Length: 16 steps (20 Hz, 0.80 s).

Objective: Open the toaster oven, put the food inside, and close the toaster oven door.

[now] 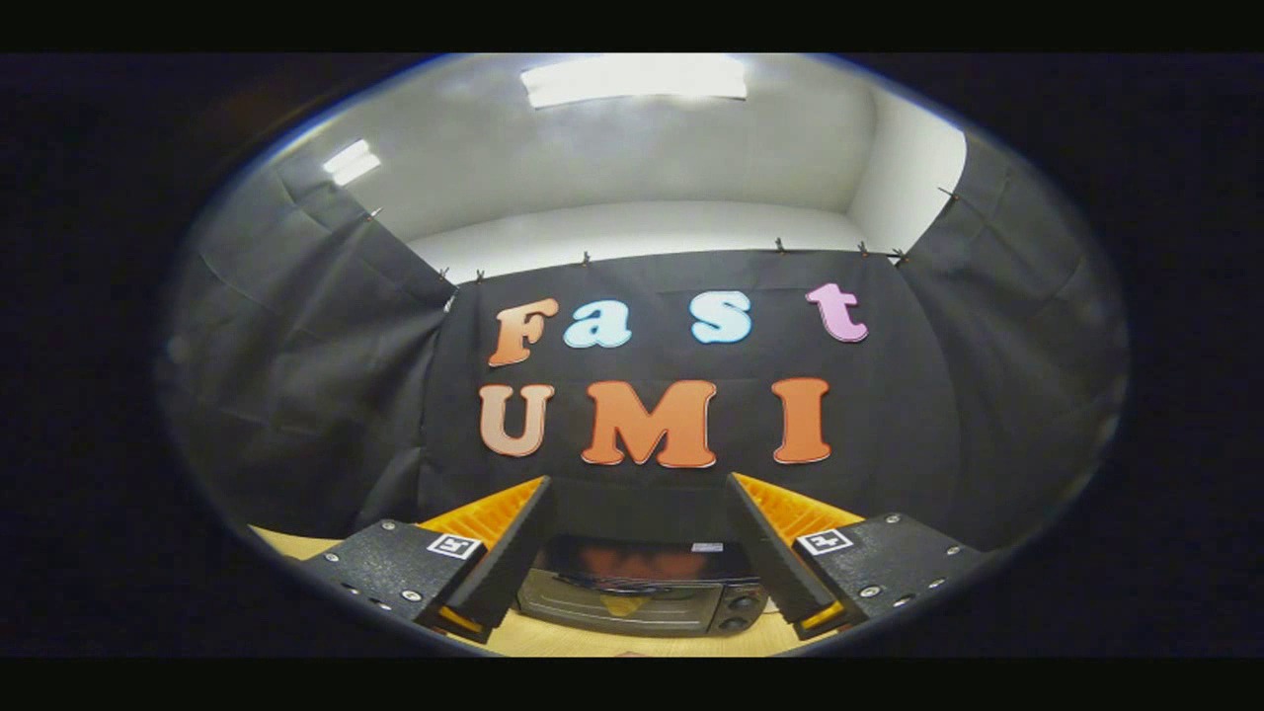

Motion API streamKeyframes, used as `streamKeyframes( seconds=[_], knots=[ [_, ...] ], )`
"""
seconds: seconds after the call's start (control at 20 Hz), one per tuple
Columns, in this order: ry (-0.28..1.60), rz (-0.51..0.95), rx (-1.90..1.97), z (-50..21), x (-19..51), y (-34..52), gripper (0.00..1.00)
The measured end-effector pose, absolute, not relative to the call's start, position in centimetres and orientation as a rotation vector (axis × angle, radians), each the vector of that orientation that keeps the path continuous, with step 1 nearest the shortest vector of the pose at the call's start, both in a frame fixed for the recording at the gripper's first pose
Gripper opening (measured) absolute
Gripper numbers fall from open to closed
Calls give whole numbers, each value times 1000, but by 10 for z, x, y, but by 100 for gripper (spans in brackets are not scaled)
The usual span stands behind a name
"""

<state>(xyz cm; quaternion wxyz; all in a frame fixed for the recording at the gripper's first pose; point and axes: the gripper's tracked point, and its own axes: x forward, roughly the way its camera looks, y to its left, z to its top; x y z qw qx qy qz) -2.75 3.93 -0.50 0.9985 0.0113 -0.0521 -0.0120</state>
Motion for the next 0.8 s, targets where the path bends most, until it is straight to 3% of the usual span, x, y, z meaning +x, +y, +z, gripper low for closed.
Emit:
streamKeyframes(
  seconds=[0.8],
  knots=[
    [-130, -7, 88, 5, -27, 46, 100]
  ],
)
